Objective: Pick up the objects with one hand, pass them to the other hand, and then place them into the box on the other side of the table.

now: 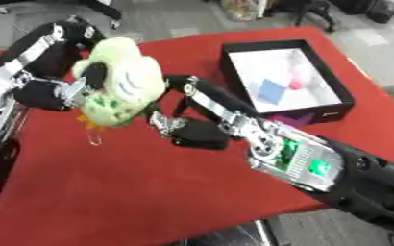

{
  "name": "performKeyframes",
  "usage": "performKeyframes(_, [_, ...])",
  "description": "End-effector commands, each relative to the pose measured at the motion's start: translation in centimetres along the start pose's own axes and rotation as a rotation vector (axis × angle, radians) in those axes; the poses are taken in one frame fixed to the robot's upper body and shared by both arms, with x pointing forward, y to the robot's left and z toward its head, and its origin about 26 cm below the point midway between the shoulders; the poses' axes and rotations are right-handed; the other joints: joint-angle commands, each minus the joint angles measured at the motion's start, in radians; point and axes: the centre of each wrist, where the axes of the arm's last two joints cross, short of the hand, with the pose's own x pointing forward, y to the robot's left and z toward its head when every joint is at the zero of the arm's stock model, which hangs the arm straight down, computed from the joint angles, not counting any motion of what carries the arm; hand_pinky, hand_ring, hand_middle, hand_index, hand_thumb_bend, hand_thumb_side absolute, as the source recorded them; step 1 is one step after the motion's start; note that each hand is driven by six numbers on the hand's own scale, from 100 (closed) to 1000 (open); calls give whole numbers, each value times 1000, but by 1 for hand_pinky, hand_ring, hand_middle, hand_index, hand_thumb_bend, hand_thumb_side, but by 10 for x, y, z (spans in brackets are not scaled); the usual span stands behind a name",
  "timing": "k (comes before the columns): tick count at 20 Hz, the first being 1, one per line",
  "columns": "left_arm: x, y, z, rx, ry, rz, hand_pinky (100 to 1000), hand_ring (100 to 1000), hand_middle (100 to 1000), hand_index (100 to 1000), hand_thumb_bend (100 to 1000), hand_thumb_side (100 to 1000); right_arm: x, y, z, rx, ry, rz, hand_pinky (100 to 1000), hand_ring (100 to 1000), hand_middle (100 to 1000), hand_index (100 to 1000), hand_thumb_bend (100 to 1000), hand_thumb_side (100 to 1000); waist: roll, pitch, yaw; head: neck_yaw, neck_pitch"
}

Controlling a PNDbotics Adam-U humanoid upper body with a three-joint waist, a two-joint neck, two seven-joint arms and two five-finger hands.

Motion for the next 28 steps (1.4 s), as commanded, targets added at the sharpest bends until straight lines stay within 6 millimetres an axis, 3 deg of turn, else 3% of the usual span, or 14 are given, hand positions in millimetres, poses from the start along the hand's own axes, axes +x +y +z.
performKeyframes(1, [7, 8, -6, -247, -196, -208, 624, 282, 202, 373, 100, 379, 4, -8, 2, -63, -1, 25, 571, 1000, 427, 538, 100, 618, 1, -10, 0, -2, -3])
performKeyframes(2, [7, 8, -7, -248, -196, -209, 628, 290, 210, 381, 100, 376, 3, -7, 2, -79, 6, 28, 558, 1000, 381, 488, 100, 537, 1, -10, 0, -2, -3])
performKeyframes(6, [8, 8, -7, -252, -193, -212, 633, 296, 216, 387, 100, 370, 2, -7, 3, -143, 28, 39, 521, 989, 282, 360, 100, 392, 1, -10, 0, -4, -3])
performKeyframes(9, [8, 8, -7, -254, -192, -213, 636, 300, 218, 389, 100, 368, 2, -6, 3, -179, 42, 38, 507, 976, 256, 320, 100, 353, 2, -10, 0, -5, -3])
performKeyframes(11, [8, 8, -7, -255, -192, -214, 637, 300, 218, 389, 100, 368, 2, -6, 3, -189, 45, 37, 510, 979, 264, 336, 100, 376, 2, -10, 0, -6, -3])
performKeyframes(12, [8, 9, -7, -255, -191, -215, 636, 298, 217, 388, 100, 367, 1, -5, 4, -187, 46, 37, 529, 1000, 325, 429, 100, 554, 2, -10, 0, -7, -3])
performKeyframes(13, [9, 9, -6, -256, -189, -217, 636, 298, 216, 387, 100, 367, 1, -5, 4, -184, 49, 38, 539, 1000, 387, 514, 100, 633, 2, -10, 0, -7, -3])
performKeyframes(15, [9, 11, -3, -252, -187, -218, 635, 298, 216, 386, 100, 374, -1, -5, 6, -177, 51, 32, 552, 1000, 501, 667, 100, 700, 3, -10, 1, -7, -3])
performKeyframes(16, [10, 11, -2, -247, -188, -217, 635, 298, 216, 386, 100, 375, -2, -5, 6, -177, 48, 28, 553, 1000, 509, 677, 100, 705, 3, -10, 2, -7, -3])
performKeyframes(17, [10, 12, -1, -242, -189, -215, 635, 297, 215, 385, 100, 383, -2, -5, 6, -179, 43, 24, 562, 1000, 596, 822, 100, 724, 4, -10, 3, -7, -3])
performKeyframes(23, [18, 22, 8, -195, -187, -207, 631, 295, 213, 384, 100, 405, -6, -6, 8, -273, 42, 73, 589, 1000, 722, 904, 100, 645, 4, -10, 5, -8, -3])
performKeyframes(28, [22, 31, 16, -172, -160, -203, 629, 296, 214, 385, 100, 408, -6, -13, 7, -336, 31, 305, 650, 1000, 762, 922, 100, 510, 4, -12, 3, -10, -3])
